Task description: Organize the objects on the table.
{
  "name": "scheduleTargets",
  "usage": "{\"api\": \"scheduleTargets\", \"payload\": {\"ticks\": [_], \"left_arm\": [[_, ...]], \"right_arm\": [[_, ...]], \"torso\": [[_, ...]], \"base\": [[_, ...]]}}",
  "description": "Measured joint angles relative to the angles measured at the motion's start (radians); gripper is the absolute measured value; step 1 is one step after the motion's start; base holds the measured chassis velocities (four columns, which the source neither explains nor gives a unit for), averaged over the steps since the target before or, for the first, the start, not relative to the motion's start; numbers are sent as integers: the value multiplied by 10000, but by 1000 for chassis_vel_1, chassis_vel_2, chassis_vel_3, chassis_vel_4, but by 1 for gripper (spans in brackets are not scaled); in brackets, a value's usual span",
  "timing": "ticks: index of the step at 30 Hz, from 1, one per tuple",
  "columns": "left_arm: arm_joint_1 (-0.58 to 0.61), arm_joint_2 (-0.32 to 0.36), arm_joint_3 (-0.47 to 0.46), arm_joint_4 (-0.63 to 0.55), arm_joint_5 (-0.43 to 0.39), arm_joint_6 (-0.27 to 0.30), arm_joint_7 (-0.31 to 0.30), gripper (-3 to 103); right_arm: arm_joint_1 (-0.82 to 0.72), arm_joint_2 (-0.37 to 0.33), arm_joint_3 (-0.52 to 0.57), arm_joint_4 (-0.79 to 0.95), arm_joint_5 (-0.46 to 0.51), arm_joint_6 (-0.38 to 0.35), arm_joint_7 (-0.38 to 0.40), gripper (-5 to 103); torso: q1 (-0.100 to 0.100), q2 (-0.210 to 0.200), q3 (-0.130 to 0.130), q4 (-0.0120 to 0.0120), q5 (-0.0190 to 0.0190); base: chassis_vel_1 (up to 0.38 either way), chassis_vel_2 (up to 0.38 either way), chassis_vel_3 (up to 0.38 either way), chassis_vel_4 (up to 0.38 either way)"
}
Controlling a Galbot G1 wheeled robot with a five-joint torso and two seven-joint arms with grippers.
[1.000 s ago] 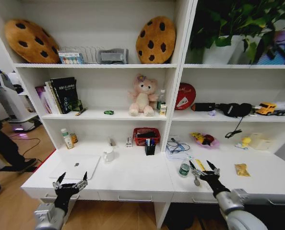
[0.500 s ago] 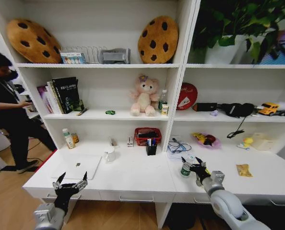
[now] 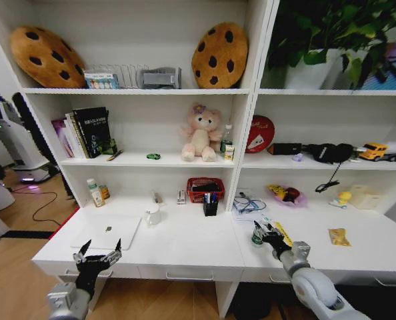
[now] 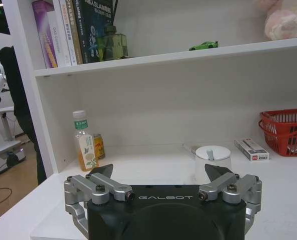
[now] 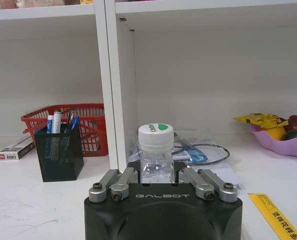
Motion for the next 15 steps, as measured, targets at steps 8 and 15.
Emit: {"api": "scheduleTargets", "payload": {"ticks": [8,15], "left_arm": [[0,-1,0,0,0,0,0,100],[0,-1,0,0,0,0,-1,100]], "right_arm": [[-1276,256,636,1139,-25,549,-336,24],[-4528,1400,1683,2365,-1781,3036,-1797,24]], "torso": [[0,0,0,4,0],[-3,3,-2,-1,0]], "base": [[0,0,0,0],[0,0,0,0]]}}
